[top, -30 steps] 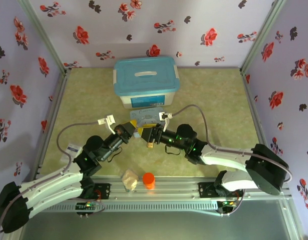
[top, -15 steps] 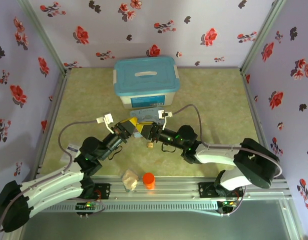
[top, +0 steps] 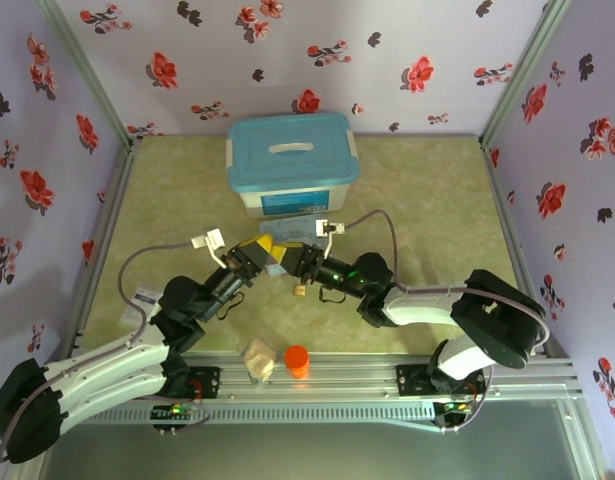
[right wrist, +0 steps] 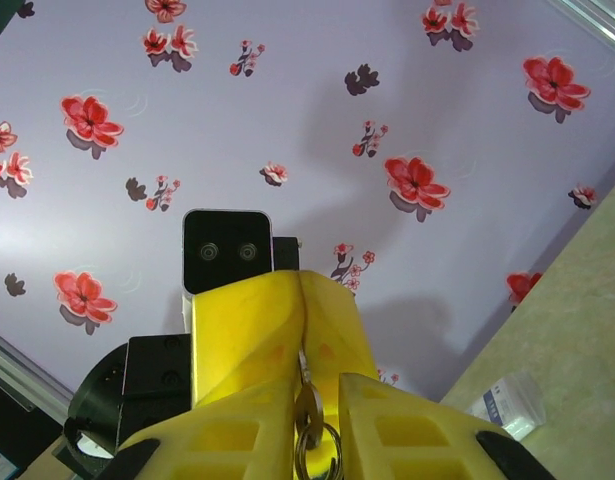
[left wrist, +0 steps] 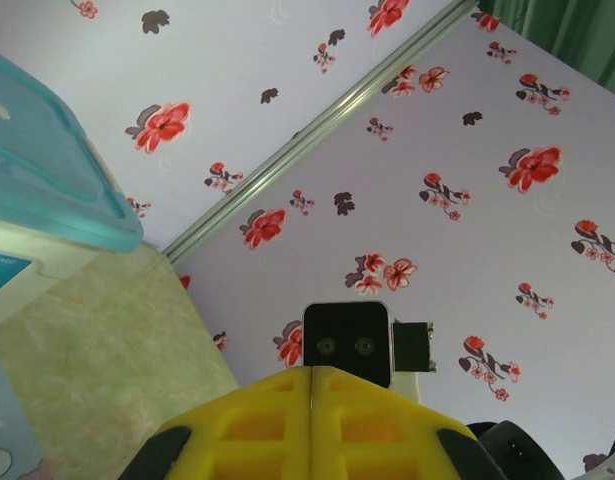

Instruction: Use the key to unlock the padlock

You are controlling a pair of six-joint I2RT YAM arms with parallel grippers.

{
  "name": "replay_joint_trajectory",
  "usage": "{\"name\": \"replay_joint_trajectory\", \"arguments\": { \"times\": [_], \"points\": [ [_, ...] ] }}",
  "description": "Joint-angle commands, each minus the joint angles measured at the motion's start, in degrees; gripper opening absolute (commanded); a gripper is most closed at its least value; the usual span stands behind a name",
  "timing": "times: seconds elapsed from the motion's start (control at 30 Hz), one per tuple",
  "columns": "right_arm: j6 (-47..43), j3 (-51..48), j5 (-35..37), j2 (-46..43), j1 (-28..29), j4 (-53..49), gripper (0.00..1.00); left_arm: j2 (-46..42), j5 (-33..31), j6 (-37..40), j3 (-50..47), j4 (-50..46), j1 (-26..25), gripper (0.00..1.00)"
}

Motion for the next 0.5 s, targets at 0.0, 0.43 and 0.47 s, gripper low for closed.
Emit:
{"name": "replay_joint_trajectory", "arguments": {
  "times": [0.0, 0.43, 0.47],
  "points": [
    [0.6, 1.02, -0.15, 0.68, -0.35, 2.75, 0.14, 0.08, 0.23, -0.77, -0.41, 4.2, 0.24, 0.0],
    [-0.4, -1.36, 2.02, -1.16, -0.43, 0.47, 0.0, -3.61, -6.86, -2.2, -4.91, 5.26, 0.67, 0.34],
    [-0.77, -1.6, 2.37, -1.7, -0.46, -1.01, 0.0, -4.78, -7.16, -2.2, -5.25, 4.25, 1.0, 0.43]
  ]
}}
